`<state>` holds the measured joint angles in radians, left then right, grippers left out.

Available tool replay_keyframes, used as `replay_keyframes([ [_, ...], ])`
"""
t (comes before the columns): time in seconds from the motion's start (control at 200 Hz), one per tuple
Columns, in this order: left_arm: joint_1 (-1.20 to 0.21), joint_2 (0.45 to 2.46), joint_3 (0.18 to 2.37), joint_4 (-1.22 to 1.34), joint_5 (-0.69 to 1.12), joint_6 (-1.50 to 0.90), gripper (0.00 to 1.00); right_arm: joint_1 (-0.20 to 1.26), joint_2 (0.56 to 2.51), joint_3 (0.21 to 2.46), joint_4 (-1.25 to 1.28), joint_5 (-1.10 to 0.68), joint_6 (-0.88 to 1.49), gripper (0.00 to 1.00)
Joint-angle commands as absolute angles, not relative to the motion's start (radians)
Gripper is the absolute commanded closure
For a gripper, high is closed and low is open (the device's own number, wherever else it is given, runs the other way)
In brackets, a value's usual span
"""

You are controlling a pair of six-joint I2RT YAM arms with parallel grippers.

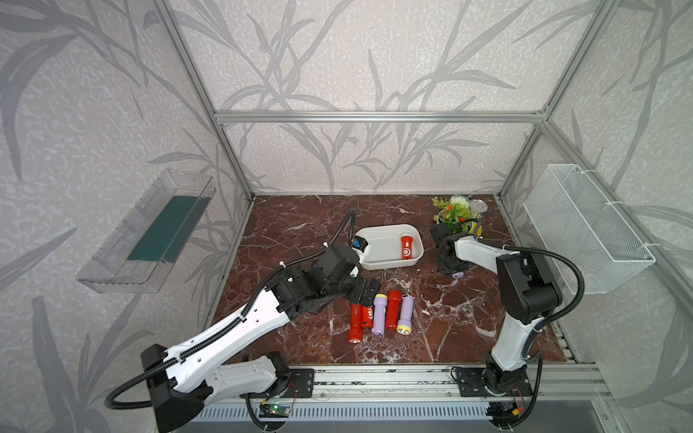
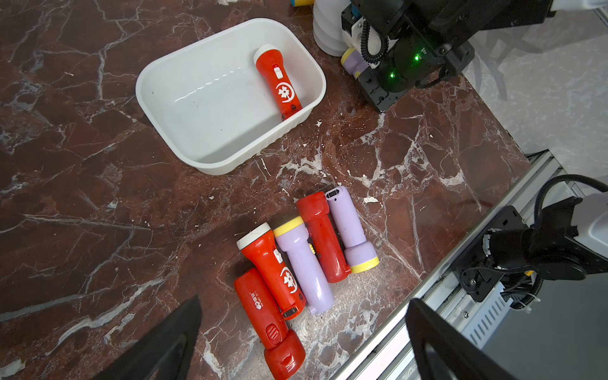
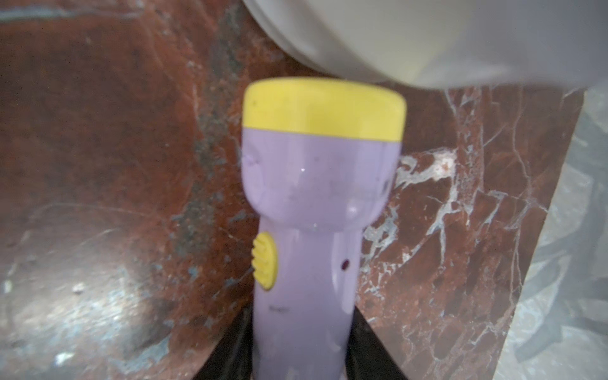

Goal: Put the flashlights into the storage boxes
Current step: Pick up the flashlight from the center of the board.

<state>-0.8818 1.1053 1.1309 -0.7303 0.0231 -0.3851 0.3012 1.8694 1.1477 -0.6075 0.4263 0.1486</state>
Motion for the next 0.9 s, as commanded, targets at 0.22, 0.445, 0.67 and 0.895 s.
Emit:
replay_keyframes([
  [0.22,-0.879,1.062,1.123,-0.742,0.003,-0.39,0.01,0.343,1.871,1.127,-0.676,0.407,0.175,0.62],
  [0.445,-0.879,1.043,1.109,-0.741,0.003,-0.391,0.01,0.387,1.878,1.135,-0.711,0.435,0.199,0.65],
  [0.67,-0.879,1.023,1.107,-0.752,-0.002,-0.392,0.01,0.432,1.874,1.151,-0.749,0.415,0.222,0.67],
  [0.895,-0.879,1.019,1.106,-0.749,-0.002,-0.399,0.01,0.457,1.855,1.153,-0.771,0.394,0.235,0.68],
])
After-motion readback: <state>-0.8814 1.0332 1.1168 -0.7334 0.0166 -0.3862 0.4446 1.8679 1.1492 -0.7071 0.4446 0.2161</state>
